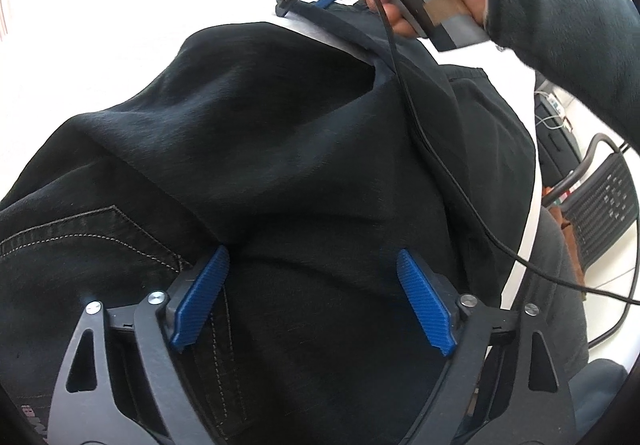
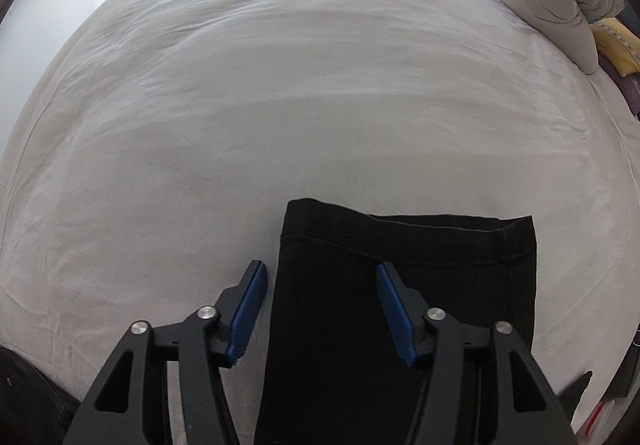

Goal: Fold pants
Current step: 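Grasp the jeans leg hem with the right tool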

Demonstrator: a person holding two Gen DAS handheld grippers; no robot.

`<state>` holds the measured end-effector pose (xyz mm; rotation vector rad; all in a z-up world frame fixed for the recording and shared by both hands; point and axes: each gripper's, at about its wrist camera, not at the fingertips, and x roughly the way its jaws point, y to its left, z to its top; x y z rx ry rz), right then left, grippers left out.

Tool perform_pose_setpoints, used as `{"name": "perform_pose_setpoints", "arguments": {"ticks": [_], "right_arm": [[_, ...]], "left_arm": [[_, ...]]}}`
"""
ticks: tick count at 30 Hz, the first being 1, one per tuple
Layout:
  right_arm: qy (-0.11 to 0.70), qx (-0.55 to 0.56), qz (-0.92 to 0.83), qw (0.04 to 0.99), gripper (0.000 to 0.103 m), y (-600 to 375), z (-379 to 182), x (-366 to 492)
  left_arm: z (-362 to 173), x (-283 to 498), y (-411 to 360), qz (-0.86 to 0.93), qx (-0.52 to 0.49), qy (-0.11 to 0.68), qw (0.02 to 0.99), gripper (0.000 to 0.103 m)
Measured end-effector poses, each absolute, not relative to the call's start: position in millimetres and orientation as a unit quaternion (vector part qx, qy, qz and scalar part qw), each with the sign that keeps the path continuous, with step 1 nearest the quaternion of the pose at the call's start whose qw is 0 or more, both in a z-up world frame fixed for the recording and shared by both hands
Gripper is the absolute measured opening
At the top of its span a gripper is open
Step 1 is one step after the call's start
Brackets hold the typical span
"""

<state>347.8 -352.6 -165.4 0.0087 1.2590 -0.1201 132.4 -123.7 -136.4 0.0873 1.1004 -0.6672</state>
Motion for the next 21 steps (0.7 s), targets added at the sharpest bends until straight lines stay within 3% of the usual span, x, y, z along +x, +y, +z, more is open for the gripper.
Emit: {"name": "perform_pose_setpoints", "arguments": {"ticks": [1,2,4,12,21], "right_arm": [[0.59,0.003,-0.054,0.805,0.036,-350.4,-164.9,349.1],[0.592,0.002,-0.055,0.804,0.022,-350.6,-164.2,350.0],[0.595,0.013,-0.046,0.802,0.012,-355.8,-161.6,351.3],[0.514,0.089,-0.063,0.851,0.008,-396.4,-106.7,304.4],[0.369,0.223,-0.165,0.887,0.007,-518.5,-43.1,126.1]], "left_arm": [[-136.7,131.8,-125.3,-0.311,0.042,0.513,0.799,0.088],[-136.8,131.4,-126.1,-0.31,0.043,0.513,0.799,0.088],[-138.1,131.1,-128.9,-0.309,0.042,0.514,0.799,0.089],[-137.3,133.2,-130.8,-0.3,0.039,0.522,0.798,0.089],[-136.4,137.2,-138.5,-0.279,0.034,0.538,0.795,0.091]]}}
